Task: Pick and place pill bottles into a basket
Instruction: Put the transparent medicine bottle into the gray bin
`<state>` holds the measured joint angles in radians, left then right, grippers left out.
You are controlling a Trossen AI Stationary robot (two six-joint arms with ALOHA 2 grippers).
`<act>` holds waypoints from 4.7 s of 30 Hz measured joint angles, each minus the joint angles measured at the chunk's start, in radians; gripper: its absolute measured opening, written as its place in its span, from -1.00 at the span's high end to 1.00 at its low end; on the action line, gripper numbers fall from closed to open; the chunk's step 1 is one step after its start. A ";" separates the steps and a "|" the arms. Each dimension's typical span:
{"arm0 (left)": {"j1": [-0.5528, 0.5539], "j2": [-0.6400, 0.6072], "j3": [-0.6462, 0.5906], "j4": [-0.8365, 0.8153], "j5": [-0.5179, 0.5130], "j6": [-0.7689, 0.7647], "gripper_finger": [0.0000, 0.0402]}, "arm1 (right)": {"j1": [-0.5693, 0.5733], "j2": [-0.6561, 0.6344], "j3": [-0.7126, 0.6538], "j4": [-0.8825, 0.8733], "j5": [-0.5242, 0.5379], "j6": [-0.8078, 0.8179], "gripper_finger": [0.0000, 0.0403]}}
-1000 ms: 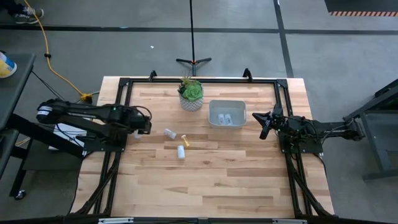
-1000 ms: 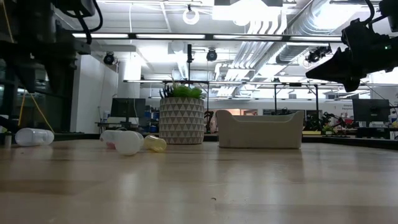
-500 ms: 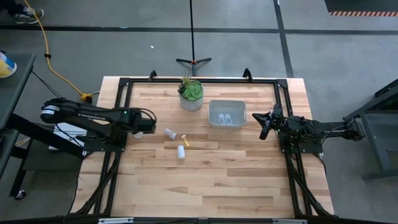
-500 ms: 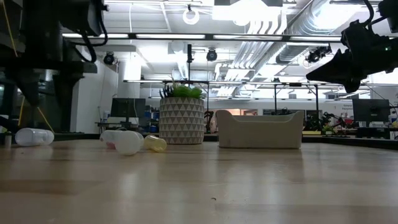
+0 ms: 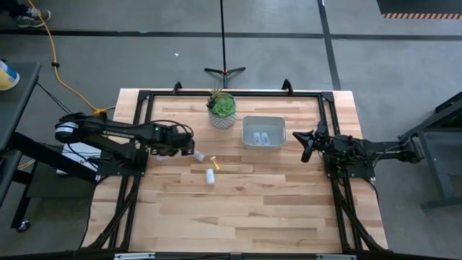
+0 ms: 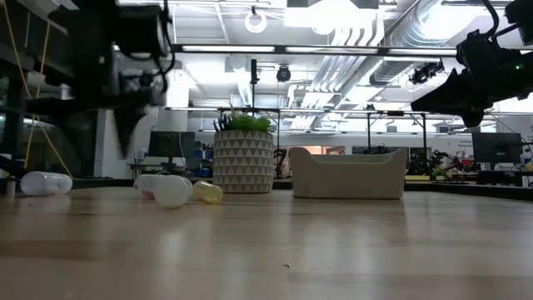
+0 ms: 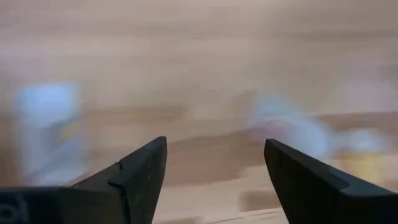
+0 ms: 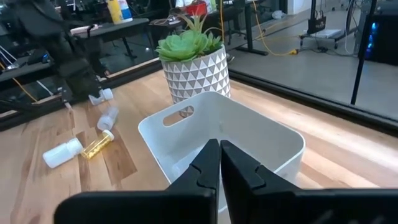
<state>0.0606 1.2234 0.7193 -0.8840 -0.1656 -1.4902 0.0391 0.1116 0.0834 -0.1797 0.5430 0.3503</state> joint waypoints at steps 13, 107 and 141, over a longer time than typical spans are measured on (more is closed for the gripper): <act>0.018 0.075 0.042 -0.219 0.063 0.026 -0.29 | 0.000 0.000 0.001 -0.010 0.000 0.016 0.98; 0.018 0.446 0.566 0.440 0.004 0.987 0.08 | 0.000 0.000 0.000 -0.012 0.000 0.008 0.99; 0.077 0.629 0.570 0.807 0.000 0.651 0.04 | 0.000 0.000 0.000 -0.012 0.002 0.009 0.98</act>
<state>0.1371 1.8526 1.2896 -0.0769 -0.1654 -0.8394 0.0393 0.1120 0.0834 -0.1917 0.5446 0.3595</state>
